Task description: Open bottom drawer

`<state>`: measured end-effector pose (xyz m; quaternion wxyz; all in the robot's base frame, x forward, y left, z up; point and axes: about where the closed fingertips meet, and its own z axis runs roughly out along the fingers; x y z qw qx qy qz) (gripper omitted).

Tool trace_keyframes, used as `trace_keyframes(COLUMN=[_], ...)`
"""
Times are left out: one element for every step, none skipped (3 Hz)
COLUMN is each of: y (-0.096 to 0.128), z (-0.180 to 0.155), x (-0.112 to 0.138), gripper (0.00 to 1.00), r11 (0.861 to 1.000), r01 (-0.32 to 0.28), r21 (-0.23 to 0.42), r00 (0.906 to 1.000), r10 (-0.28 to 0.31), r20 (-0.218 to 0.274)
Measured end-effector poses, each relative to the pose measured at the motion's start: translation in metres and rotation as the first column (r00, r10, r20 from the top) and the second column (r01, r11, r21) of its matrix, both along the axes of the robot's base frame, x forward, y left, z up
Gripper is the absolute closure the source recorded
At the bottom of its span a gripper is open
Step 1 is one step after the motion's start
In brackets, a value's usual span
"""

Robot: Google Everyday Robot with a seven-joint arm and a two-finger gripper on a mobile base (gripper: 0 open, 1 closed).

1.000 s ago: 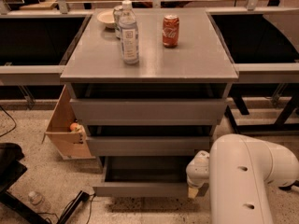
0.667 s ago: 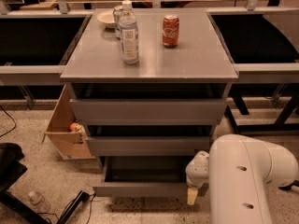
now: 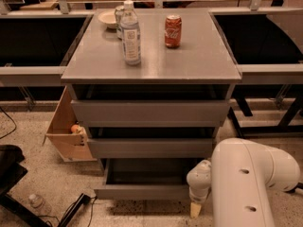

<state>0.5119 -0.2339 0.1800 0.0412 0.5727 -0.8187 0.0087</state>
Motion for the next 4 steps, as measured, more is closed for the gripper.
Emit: trace_keyframes(y=[0.004,0.005,0.003,-0.003], z=[0.007,0.021,0.024,0.028], x=[-0.027,-0.059,-0.067,-0.083], gripper=[0.42,0.66,0.89,1.0], r11=[1.0,0.999,0.998,0.996], r01=[0.019,0.045,0.053,0.07], r21=[-0.008,-0.027,-0.034,-0.046], r00=[0.9988,0.9946,0.9934,0.9909], r10=[-0.019,-0.047,-0.056,-0.075], r20=[-0.046,-0.092,-0.1,-0.112])
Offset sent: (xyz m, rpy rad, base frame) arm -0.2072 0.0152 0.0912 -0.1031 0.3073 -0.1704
